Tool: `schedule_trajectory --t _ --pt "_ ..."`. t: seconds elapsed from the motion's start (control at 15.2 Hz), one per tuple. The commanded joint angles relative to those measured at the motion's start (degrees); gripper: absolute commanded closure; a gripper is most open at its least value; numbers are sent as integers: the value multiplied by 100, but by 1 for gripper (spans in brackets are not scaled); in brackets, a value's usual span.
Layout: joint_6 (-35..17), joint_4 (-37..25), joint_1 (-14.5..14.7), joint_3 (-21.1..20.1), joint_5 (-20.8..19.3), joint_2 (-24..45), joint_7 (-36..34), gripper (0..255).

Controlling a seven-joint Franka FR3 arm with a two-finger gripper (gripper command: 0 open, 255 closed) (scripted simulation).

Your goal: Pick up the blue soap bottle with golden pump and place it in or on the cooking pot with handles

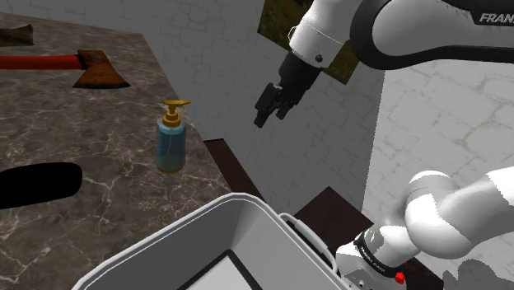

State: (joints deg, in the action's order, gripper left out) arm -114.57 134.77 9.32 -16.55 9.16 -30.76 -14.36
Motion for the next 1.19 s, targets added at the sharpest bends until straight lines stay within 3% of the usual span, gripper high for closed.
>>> schedule_trajectory --t 0.0,0.4,0.79,1.12 --pt "-313 -118 33 -203 15 265 -182 0" --pt "-1024 -728 42 -825 -199 1129 -814 0" --pt "-1555 -1548 -11 -1454 -863 2119 -1634 0" --pt "-1875 -1587 -25 -1568 -1154 2479 -1872 0"
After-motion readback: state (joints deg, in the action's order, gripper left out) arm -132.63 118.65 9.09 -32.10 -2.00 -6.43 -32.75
